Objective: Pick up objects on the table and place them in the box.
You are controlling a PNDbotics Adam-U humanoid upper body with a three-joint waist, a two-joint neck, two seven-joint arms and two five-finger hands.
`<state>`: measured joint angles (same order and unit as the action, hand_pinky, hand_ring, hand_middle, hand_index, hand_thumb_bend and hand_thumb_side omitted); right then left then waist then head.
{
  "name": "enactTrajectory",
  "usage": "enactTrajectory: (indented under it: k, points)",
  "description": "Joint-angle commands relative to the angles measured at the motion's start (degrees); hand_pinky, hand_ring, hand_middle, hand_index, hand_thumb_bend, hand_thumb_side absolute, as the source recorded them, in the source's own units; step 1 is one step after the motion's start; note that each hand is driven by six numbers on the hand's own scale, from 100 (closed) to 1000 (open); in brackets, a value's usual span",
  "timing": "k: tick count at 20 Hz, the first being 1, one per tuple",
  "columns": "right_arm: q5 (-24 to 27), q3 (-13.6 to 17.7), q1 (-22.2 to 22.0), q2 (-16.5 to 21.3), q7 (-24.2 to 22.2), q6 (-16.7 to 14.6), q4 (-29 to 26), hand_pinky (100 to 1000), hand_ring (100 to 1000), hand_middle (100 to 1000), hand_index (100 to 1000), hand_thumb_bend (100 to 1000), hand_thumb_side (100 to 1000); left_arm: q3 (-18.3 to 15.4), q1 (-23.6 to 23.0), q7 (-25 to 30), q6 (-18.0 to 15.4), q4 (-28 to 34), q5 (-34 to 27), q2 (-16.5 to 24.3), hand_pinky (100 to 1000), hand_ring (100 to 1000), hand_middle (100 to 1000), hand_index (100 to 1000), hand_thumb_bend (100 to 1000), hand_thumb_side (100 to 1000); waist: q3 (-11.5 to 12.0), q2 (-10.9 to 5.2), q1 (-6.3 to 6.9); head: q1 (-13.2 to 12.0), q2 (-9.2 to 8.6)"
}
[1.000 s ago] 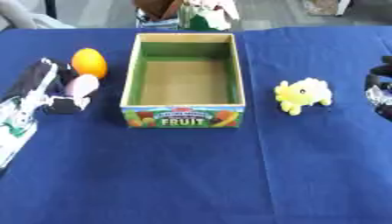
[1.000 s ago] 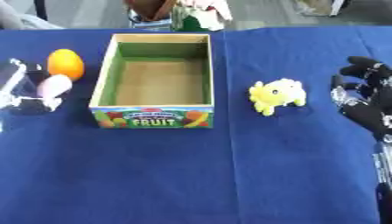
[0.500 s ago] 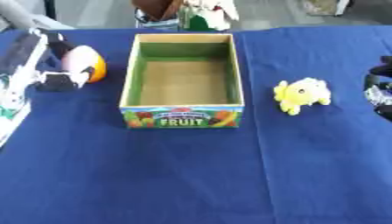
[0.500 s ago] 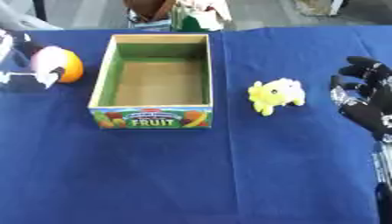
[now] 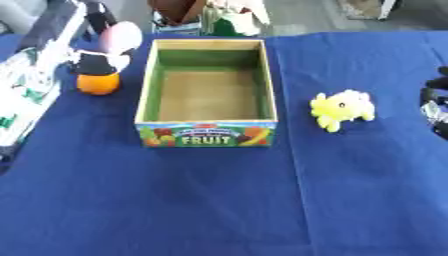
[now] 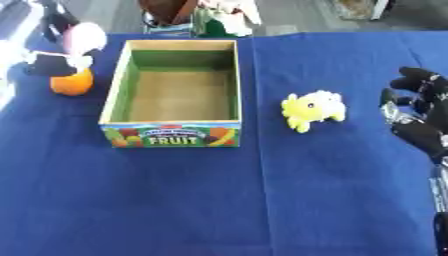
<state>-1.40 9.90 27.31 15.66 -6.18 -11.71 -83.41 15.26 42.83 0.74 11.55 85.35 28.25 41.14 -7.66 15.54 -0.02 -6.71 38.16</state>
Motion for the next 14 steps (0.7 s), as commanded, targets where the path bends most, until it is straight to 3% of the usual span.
enactTrajectory:
  k: [1, 14]
  points:
    - [0.21, -0.14, 1.13, 0.56, -0.41, -0.35, -0.43, 619, 770, 607, 778, 200, 100, 0.85, 2.56, 1.5, -1.3, -1.63, 1.97, -0.22, 500, 565, 406, 568, 444, 146, -0.38, -0.89, -0.1, -0.6, -0.85]
    - [0.34, -1.06, 1.89, -0.6, -1.39, -0.78, -0.19, 619, 769, 607, 778, 200, 100, 3.13, 9.6, 3.75, -6.56, -13.1, 9.16, -8.16, 513, 580, 426, 585, 467, 147, -3.06, 0.17, -0.63, -2.69, -1.93]
